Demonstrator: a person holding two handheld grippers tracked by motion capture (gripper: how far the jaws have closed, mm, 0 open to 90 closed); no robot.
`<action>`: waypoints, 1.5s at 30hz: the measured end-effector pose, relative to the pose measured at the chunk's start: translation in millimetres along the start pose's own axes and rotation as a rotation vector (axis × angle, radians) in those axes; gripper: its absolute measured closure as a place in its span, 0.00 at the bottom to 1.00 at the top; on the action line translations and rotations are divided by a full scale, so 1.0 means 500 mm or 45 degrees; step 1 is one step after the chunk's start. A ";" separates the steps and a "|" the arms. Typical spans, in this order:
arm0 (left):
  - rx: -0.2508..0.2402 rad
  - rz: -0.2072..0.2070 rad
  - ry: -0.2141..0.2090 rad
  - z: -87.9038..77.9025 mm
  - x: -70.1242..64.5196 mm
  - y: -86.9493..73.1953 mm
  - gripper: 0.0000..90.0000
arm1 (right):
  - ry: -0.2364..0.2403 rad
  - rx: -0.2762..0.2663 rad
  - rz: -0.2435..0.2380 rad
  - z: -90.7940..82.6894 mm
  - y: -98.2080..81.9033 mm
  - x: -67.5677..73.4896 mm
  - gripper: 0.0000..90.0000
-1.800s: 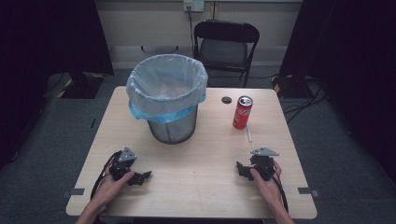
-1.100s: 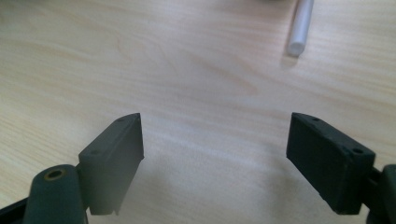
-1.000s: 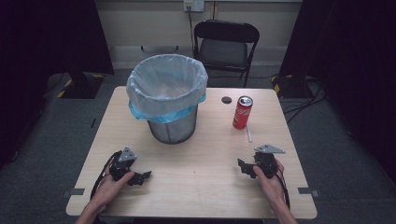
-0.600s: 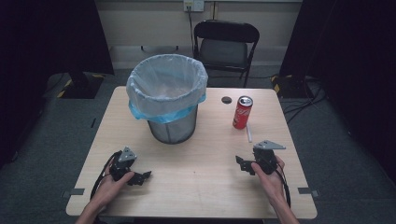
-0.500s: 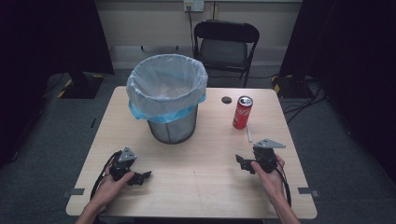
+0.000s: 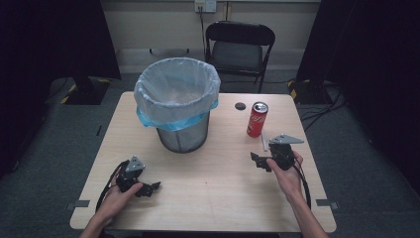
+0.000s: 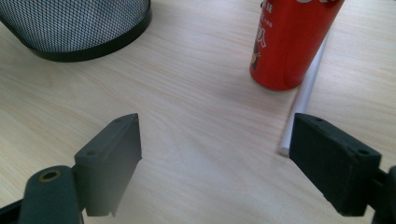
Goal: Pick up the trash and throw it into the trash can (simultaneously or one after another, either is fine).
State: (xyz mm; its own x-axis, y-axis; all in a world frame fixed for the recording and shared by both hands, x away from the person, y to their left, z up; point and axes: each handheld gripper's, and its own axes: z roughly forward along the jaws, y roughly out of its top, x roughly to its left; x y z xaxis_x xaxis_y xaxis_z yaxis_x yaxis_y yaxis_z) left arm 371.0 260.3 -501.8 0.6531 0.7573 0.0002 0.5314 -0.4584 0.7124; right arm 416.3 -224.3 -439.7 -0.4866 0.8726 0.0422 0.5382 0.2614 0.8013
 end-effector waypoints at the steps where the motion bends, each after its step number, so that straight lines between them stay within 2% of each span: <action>1: 0.000 0.000 0.000 0.000 0.000 0.000 0.00 | -0.003 -0.003 -0.003 0.002 0.004 -0.003 0.18; 4: 0.000 0.000 -0.001 0.000 0.000 0.000 0.00 | -0.002 -0.015 -0.006 0.005 0.012 -0.010 0.18; 13: -0.001 -0.003 0.000 0.000 0.000 0.000 0.00 | 0.001 0.017 -0.036 0.037 0.045 -0.042 0.18; 16: 0.000 -0.002 0.001 0.000 0.000 0.000 0.00 | -0.003 0.032 -0.033 0.049 0.055 -0.051 0.20; 19: -0.001 -0.001 0.000 0.000 0.000 0.000 0.00 | -0.007 0.037 0.006 0.064 0.065 -0.065 0.20; 25: 0.000 -0.001 0.000 0.000 0.000 0.000 0.00 | -0.017 0.046 0.006 0.090 0.088 -0.075 0.20; 35: 0.001 0.004 0.003 0.000 0.000 0.000 0.00 | -0.067 0.083 0.005 0.130 0.103 -0.098 0.17; 45: 0.000 0.003 0.003 0.000 0.000 0.000 0.00 | -0.083 0.085 0.034 0.174 0.108 -0.119 0.18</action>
State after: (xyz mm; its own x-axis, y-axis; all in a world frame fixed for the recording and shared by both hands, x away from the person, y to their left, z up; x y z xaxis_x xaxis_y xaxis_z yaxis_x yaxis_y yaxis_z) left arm 370.9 260.4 -501.7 0.6531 0.7573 0.0035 0.5299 -0.4603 0.7122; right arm 533.9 -226.2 -450.9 -0.4269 0.9040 0.0223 0.5963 0.2629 0.7585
